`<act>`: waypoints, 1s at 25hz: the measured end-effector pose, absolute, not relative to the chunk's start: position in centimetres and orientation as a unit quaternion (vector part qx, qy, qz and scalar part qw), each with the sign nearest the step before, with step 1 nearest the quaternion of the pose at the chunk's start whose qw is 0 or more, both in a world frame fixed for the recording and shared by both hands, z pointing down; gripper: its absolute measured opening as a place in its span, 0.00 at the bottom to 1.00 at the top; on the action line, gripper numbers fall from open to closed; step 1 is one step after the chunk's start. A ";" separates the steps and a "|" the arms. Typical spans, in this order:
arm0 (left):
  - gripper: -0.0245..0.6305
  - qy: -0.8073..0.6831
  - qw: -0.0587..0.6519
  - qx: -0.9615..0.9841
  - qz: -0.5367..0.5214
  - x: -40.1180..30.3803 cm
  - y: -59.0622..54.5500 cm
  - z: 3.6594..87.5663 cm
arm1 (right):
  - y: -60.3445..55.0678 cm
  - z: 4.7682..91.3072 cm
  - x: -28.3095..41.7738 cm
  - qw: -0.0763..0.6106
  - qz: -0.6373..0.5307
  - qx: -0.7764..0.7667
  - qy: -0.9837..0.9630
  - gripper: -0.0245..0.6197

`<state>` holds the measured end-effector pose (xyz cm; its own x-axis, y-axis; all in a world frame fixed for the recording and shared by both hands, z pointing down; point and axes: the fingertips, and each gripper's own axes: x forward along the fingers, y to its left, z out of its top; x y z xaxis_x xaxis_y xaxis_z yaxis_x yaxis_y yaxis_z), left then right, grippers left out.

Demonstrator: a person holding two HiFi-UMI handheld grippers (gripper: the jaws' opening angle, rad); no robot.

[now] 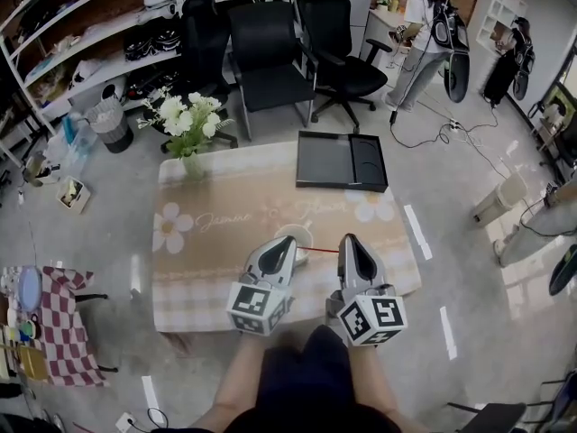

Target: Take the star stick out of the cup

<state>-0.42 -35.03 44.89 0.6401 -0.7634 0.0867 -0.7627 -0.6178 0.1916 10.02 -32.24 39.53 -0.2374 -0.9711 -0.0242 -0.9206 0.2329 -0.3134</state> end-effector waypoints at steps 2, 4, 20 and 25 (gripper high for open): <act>0.06 -0.424 0.109 0.899 -0.001 0.1 -35.2 45.0 | -32.4 39.5 10.4 0.108 -0.120 -0.607 0.778 0.04; 0.06 -0.422 0.110 0.900 0.002 0.7 -35.2 45.0 | -32.6 39.4 10.7 0.108 -0.124 -0.606 0.778 0.04; 0.06 -0.413 0.114 0.904 0.007 4.9 -34.3 44.7 | -32.0 40.0 14.5 0.099 -0.139 -0.613 0.772 0.04; 0.06 -0.417 0.119 0.901 0.014 5.4 -34.2 45.3 | -32.2 40.7 15.2 0.099 -0.154 -0.611 0.770 0.04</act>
<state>5.43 -34.23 45.35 0.6516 -0.7481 0.1252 -0.7549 -0.6235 0.2034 15.19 -32.19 40.74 -0.2346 -0.9715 0.0354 -0.9101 0.2067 -0.3593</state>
